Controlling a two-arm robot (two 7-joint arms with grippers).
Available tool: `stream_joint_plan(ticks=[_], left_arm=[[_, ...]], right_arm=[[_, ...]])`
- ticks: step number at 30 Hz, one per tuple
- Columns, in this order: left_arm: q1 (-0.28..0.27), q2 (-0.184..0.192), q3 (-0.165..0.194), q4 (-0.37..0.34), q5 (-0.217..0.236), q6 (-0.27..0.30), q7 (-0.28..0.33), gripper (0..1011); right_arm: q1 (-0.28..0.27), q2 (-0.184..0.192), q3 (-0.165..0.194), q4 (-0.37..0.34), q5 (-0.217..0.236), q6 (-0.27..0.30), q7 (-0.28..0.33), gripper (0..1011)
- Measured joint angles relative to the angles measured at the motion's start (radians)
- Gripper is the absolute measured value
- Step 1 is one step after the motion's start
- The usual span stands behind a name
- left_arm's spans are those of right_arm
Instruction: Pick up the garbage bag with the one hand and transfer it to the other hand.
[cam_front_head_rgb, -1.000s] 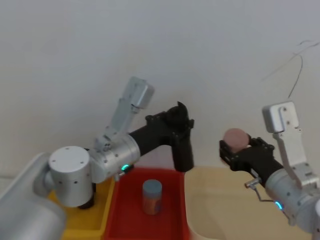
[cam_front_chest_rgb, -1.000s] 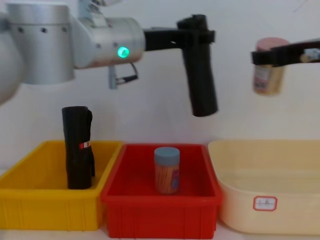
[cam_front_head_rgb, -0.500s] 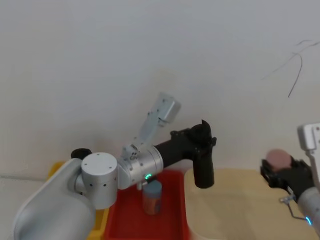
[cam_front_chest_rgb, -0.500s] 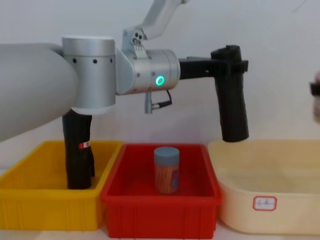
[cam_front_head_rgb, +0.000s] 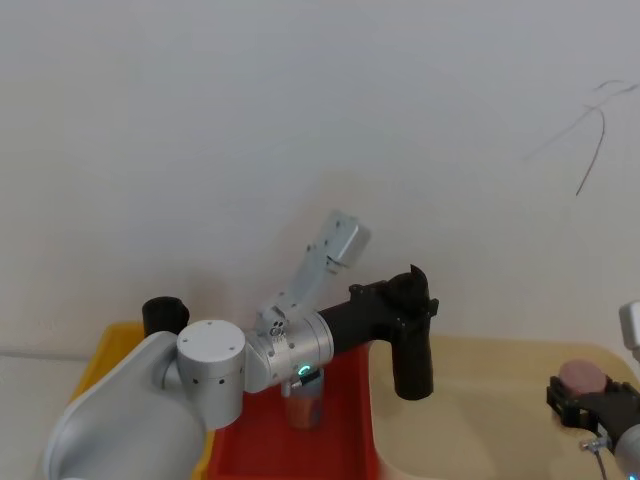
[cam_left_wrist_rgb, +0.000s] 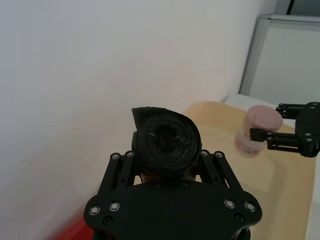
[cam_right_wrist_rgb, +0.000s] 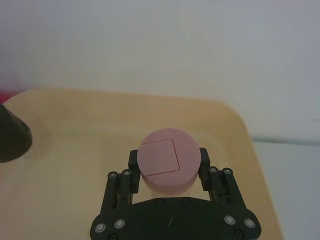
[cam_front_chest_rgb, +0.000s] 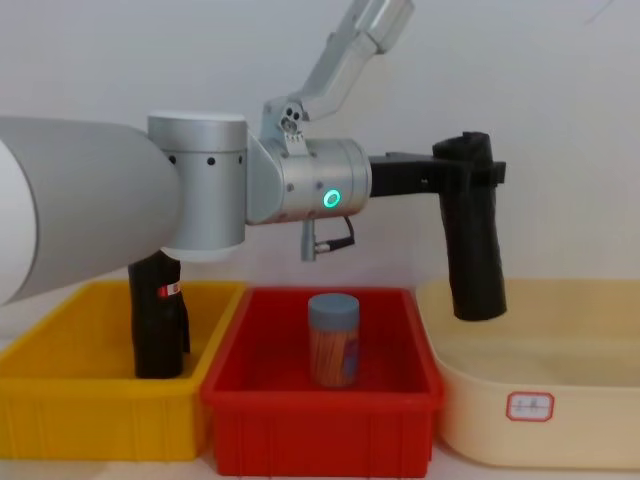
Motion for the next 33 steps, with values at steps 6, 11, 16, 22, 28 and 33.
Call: stream_joint_plan(ticks=[6, 11, 16, 22, 28, 33], left_arm=[[-0.031, -0.030, -0.001, 0.089, -0.008, -0.021, -0.047, 506], [-0.059, -0.064, -0.002, 0.163, -0.015, -0.044, -0.089, 506], [-0.071, -0.087, -0.003, 0.192, -0.017, -0.056, -0.113, 506], [-0.072, -0.097, -0.001, 0.195, -0.014, -0.058, -0.118, 506], [-0.062, -0.098, 0.001, 0.177, -0.002, -0.058, -0.110, 506], [-0.051, -0.093, 0.001, 0.156, 0.009, -0.057, -0.094, 506]], right_arm=[[-0.003, -0.009, 0.009, 0.013, 0.017, -0.010, 0.024, 650], [-0.008, -0.015, 0.012, 0.004, 0.023, -0.026, 0.042, 650], [-0.013, -0.018, 0.012, -0.022, 0.023, -0.037, 0.053, 650], [-0.017, -0.020, 0.010, -0.041, 0.021, -0.039, 0.062, 650], [-0.018, -0.022, 0.008, -0.046, 0.017, -0.036, 0.068, 650], [-0.017, -0.025, 0.006, -0.040, 0.011, -0.029, 0.074, 650]])
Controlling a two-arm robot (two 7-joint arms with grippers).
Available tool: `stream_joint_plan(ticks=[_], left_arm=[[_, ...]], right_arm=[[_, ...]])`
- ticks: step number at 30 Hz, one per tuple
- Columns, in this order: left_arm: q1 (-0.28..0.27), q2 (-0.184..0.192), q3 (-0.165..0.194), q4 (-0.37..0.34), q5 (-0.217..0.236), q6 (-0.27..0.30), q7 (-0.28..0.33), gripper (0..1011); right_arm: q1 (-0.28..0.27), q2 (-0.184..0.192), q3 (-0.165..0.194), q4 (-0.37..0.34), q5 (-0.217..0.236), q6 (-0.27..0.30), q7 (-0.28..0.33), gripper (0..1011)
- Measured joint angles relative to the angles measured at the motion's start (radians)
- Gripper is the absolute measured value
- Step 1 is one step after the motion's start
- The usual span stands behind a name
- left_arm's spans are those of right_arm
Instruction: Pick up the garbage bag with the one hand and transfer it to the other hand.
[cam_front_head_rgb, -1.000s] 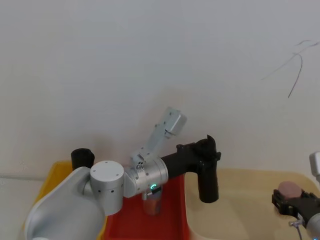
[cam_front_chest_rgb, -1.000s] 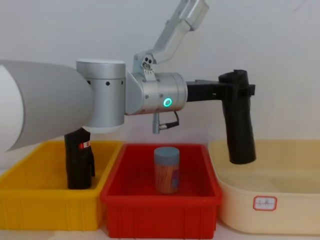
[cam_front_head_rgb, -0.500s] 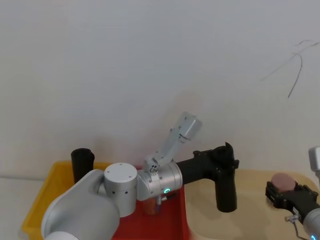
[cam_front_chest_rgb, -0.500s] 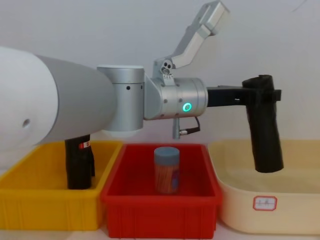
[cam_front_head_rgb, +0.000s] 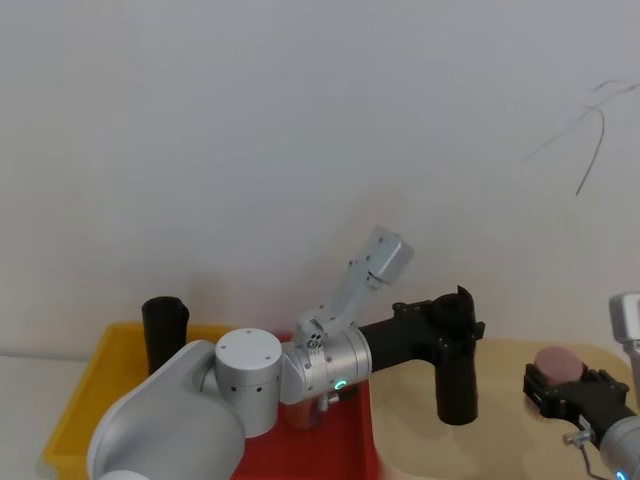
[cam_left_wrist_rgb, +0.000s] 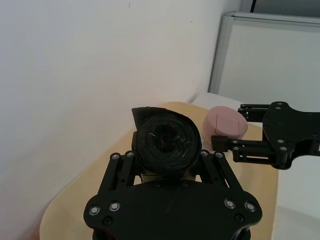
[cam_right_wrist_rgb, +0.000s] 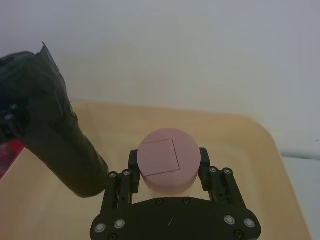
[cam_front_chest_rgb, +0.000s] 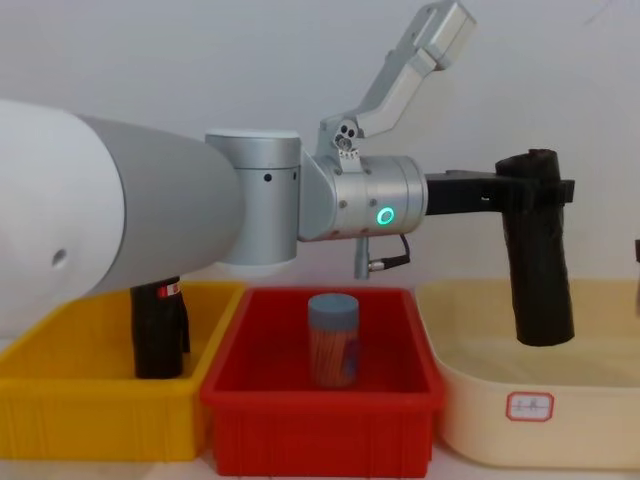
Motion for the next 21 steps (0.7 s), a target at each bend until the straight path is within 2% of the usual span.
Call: stream_joint_plan(ticks=[5, 12, 18, 21], left_arm=[[0.008, 0.006, -0.003, -0.017, 0.006, 0.000, 0.010, 506], [0.016, 0.012, -0.008, -0.034, 0.012, 0.001, 0.019, 506], [0.019, 0.015, -0.010, -0.042, 0.015, 0.001, 0.023, 506], [0.020, 0.016, -0.011, -0.044, 0.016, 0.001, 0.025, 506]], right_arm=[[0.002, -0.002, -0.001, 0.006, -0.002, 0.004, 0.003, 653], [0.004, -0.004, -0.002, 0.012, -0.005, 0.007, 0.007, 886], [0.004, -0.004, -0.003, 0.014, -0.007, 0.009, 0.008, 993], [0.005, -0.005, -0.003, 0.015, -0.008, 0.009, 0.009, 1000]])
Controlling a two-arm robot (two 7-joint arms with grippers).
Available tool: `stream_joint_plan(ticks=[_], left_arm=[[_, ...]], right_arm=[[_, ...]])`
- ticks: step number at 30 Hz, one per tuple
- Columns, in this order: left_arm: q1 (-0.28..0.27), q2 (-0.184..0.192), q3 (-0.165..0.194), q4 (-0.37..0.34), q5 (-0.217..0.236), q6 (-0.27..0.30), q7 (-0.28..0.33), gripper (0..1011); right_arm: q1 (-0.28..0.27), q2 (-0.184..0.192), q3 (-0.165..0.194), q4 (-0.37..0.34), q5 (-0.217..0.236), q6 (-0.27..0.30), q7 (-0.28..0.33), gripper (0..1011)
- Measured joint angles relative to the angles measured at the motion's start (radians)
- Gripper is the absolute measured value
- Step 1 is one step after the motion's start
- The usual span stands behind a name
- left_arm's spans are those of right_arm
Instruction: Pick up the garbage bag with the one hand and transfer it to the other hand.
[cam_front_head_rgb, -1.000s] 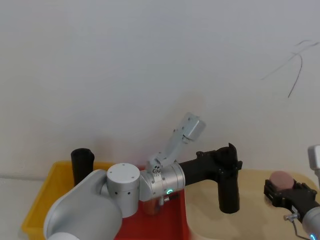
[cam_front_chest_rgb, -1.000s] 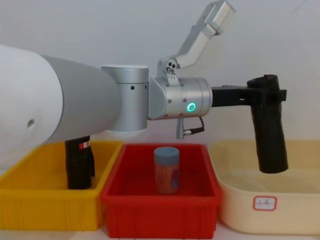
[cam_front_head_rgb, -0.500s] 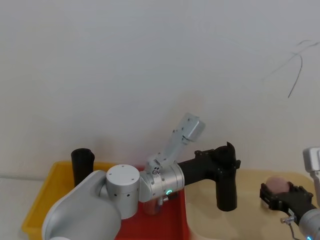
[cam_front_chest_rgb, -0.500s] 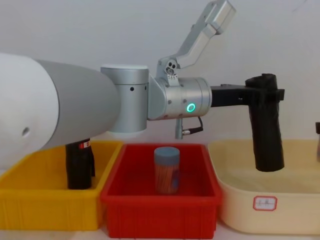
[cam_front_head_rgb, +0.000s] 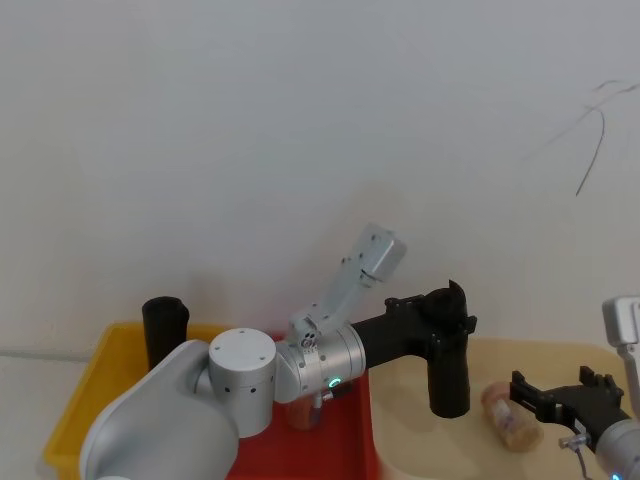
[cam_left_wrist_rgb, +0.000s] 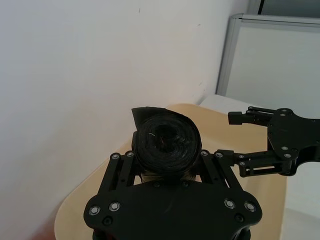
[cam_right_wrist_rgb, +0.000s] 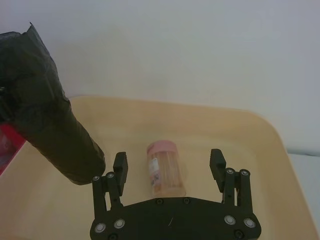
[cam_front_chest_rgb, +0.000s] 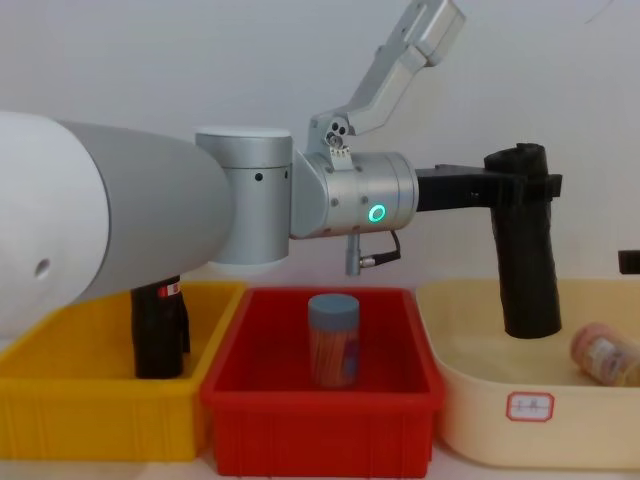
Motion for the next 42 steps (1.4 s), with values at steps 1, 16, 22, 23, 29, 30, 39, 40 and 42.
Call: stream_joint_plan(ticks=[1, 16, 22, 23, 29, 30, 39, 40, 42], left_arm=[[0.000, 0.000, 0.000, -0.001, 0.000, 0.000, 0.000, 506], [0.003, 0.002, -0.002, -0.007, 0.003, 0.000, 0.004, 506], [0.004, 0.003, -0.003, -0.008, 0.003, 0.000, 0.005, 506], [0.004, 0.003, -0.003, -0.008, 0.003, 0.000, 0.005, 506], [0.004, 0.003, -0.003, -0.009, 0.003, 0.000, 0.005, 506], [0.005, 0.003, -0.003, -0.009, 0.003, 0.000, 0.005, 506], [0.005, 0.003, -0.003, -0.010, 0.003, 0.000, 0.005, 506], [0.005, 0.003, -0.003, -0.010, 0.003, 0.000, 0.005, 506], [0.005, 0.003, -0.003, -0.010, 0.003, 0.000, 0.005, 506]], right_arm=[[0.000, 0.000, 0.000, 0.000, 0.000, 0.000, 0.000, 1000], [-0.024, 0.031, -0.013, -0.039, 0.022, -0.028, 0.093, 1000], [-0.036, 0.056, -0.021, -0.055, 0.049, -0.039, 0.159, 1000], [-0.037, 0.062, -0.024, -0.057, 0.057, -0.040, 0.177, 999], [-0.039, 0.087, -0.035, -0.057, 0.084, -0.041, 0.237, 999], [-0.038, 0.091, -0.037, -0.054, 0.090, -0.040, 0.250, 1000], [-0.024, 0.096, -0.040, -0.029, 0.107, -0.044, 0.270, 1000], [-0.020, 0.095, -0.041, -0.021, 0.108, -0.048, 0.269, 1000], [-0.013, 0.093, -0.043, -0.011, 0.108, -0.056, 0.267, 1000]])
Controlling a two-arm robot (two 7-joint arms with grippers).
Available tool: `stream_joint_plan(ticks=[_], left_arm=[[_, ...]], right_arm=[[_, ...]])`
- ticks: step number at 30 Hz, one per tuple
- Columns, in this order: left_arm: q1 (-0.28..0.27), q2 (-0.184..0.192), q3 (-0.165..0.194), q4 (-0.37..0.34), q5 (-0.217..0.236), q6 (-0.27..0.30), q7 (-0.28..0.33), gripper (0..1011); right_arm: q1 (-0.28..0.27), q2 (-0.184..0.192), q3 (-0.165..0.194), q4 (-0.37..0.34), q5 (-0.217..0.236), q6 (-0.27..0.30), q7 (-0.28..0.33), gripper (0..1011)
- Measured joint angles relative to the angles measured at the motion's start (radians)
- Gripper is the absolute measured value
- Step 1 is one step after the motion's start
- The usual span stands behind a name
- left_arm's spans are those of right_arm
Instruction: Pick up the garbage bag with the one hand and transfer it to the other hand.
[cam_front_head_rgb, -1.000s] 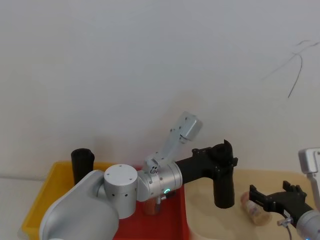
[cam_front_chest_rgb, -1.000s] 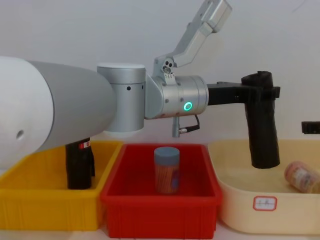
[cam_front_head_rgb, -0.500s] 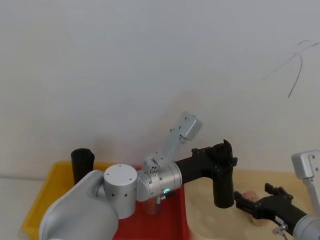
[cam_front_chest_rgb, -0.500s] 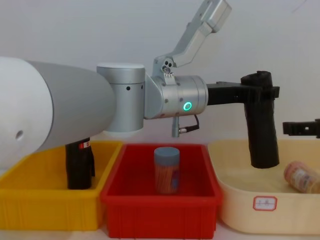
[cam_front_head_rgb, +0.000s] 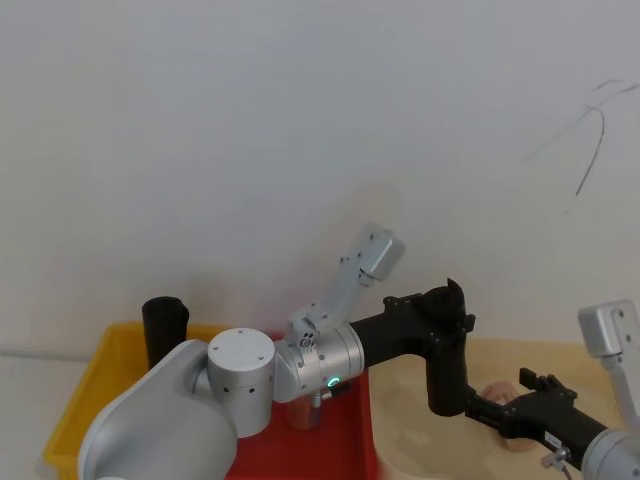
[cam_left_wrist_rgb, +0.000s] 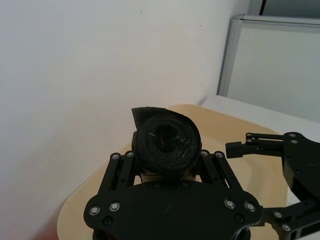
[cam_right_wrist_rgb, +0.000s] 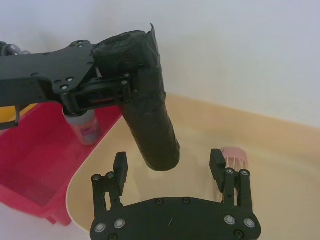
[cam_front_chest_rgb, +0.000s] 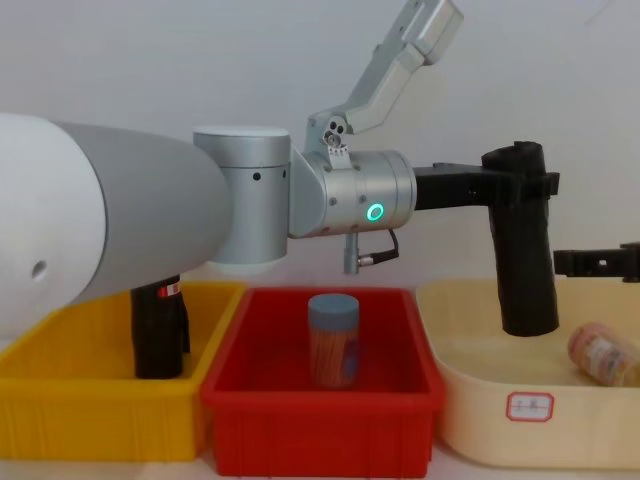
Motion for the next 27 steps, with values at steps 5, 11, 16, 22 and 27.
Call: stream_joint_plan(ticks=[5, 11, 16, 22, 27], left_arm=[[0.000, 0.000, 0.000, 0.000, 0.000, 0.000, 0.000, 506], [0.000, 0.000, 0.000, 0.000, 0.000, 0.000, 0.000, 506], [0.000, 0.000, 0.000, 0.000, 0.000, 0.000, 0.000, 506], [0.000, 0.000, 0.000, 0.000, 0.000, 0.000, 0.000, 506], [0.000, 0.000, 0.000, 0.000, 0.000, 0.000, 0.000, 506]], right_arm=[[0.014, -0.004, -0.007, 0.021, 0.000, -0.016, -0.006, 1000], [0.034, -0.006, -0.020, 0.047, -0.004, -0.032, -0.009, 999], [0.047, -0.007, -0.033, 0.062, -0.003, -0.039, -0.002, 1000], [0.061, -0.009, -0.045, 0.080, 0.004, -0.048, 0.009, 999], [0.077, -0.014, -0.055, 0.102, 0.008, -0.059, 0.013, 1000]])
